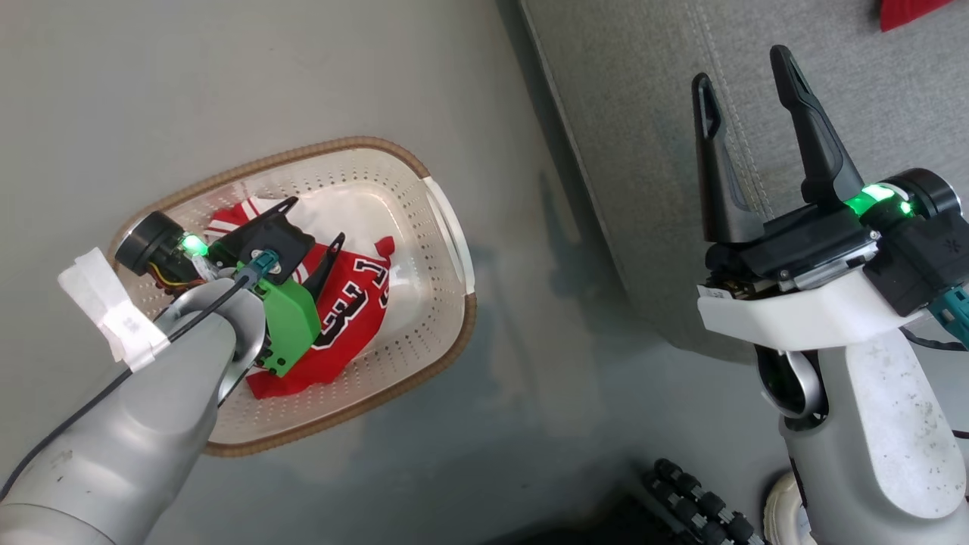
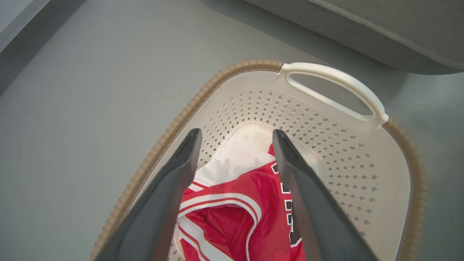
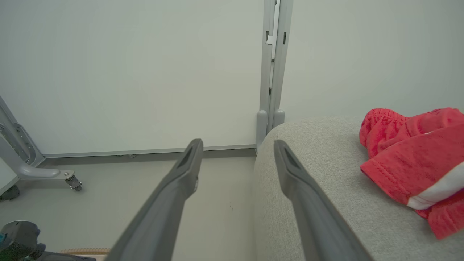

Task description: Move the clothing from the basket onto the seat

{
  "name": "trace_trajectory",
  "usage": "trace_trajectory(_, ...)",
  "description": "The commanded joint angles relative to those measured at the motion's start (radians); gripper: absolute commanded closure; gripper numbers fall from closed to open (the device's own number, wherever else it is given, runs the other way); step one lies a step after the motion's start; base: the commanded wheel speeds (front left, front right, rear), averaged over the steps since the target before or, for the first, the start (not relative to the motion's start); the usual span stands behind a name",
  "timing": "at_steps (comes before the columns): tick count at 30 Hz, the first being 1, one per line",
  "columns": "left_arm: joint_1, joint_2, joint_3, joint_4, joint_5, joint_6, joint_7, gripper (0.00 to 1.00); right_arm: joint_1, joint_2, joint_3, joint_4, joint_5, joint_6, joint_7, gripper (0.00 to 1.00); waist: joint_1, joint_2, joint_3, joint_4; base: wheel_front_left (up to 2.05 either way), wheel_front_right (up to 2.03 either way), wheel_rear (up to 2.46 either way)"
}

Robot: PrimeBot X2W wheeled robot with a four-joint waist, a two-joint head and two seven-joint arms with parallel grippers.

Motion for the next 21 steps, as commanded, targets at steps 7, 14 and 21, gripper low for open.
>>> trace_trajectory(7,-0.094,0.022,-0.142,0.097,-0.042,-0.002,0.047,0.00,-0.024,-0.001,0.009,-0.030,-0.006,-0.001,-0.004,0.00,-0.0001,0.0000,0.135,-0.041,0.00,0.00,0.00)
trace_trajectory(14,-0.145,0.023,-0.247,0.169,-0.089,-0.002,0.093,0.00,-0.021,-0.001,0.007,-0.058,-0.014,-0.001,-0.004,0.00,-0.0001,0.0000,0.184,-0.033,0.00,0.00,0.00)
trace_trajectory(21,-0.192,0.010,-0.320,0.233,-0.135,-0.002,0.171,0.00,-0.021,-0.001,0.004,-0.084,-0.023,-0.001,-0.005,0.00,-0.0001,0.0000,0.228,-0.016,0.00,0.00,0.00)
